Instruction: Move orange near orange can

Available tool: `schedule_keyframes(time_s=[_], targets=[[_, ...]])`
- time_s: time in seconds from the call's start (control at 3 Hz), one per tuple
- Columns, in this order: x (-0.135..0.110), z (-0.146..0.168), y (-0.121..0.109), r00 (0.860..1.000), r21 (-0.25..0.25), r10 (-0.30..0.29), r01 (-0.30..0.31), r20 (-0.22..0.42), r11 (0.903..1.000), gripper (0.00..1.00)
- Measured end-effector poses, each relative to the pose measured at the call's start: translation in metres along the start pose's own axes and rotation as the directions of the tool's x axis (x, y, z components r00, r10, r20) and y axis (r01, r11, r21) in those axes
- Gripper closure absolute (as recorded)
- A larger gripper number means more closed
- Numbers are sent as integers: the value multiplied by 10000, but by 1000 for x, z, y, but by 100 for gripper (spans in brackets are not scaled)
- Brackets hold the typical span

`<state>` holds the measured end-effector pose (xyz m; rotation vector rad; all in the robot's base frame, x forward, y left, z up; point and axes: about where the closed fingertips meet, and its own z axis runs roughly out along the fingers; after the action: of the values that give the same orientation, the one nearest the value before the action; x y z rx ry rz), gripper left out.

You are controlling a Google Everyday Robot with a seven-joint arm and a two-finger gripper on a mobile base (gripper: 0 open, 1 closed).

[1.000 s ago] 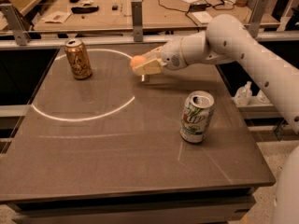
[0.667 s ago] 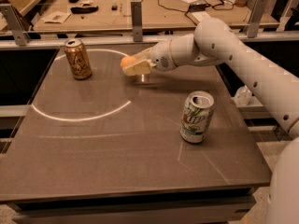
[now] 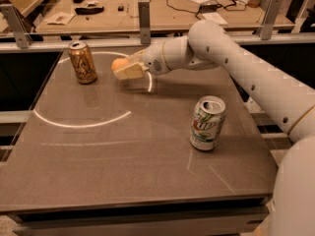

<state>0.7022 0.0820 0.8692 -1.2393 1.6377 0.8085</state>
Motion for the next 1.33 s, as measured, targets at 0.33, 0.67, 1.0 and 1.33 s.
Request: schedule_keyframes(time_s=[0.33, 0.67, 1.0, 1.33], targets=[[-10, 18, 13, 9998, -381, -192, 194, 44, 9991, 100], [-15, 30, 25, 9996, -757, -282, 285, 61, 9967, 100], [-15, 39, 30, 9995, -919, -305, 309, 55, 9953, 100], [-14, 53, 37, 9995, -1164, -300, 305, 59, 9927, 100]])
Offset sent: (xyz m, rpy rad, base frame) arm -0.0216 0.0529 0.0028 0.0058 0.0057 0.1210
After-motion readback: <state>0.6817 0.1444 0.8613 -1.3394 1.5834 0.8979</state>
